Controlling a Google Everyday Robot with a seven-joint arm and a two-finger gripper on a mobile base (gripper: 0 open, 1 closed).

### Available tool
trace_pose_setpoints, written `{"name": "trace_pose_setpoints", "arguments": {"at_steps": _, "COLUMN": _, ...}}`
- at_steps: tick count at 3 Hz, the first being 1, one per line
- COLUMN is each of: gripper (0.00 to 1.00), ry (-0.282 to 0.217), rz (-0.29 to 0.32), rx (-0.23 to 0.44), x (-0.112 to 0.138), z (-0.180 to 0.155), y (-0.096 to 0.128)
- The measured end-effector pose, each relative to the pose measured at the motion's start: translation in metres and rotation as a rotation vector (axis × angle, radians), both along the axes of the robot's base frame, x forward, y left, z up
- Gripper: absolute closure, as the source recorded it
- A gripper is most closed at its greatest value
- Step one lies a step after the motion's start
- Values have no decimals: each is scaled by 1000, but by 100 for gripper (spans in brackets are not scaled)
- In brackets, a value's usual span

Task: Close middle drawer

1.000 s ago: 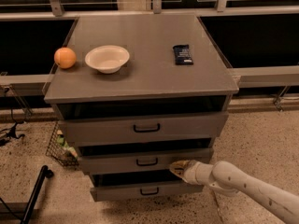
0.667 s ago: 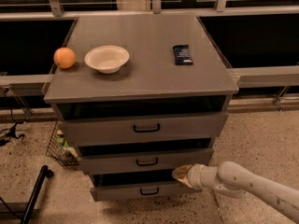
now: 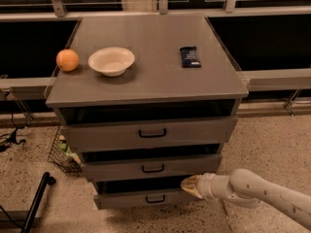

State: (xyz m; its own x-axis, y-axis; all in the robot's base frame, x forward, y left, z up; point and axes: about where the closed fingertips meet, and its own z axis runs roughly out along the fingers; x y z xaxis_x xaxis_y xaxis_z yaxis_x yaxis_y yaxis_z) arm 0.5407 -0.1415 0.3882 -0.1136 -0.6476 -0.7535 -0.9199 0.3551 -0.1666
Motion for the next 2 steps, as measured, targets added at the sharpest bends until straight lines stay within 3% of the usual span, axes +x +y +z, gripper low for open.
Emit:
{"name": "trace_pose_setpoints", "arguments": {"at_steps": 1, "gripper": 50, "ry": 0, "rz": 0, "rx": 0, "x": 0, "z": 0, "y": 0}}
{"name": "trace_pose_setpoints", "arguments": {"at_steps": 2, "gripper": 27, "ry": 0, "rz": 0, "rx": 0, "x": 0, "z": 0, "y": 0}}
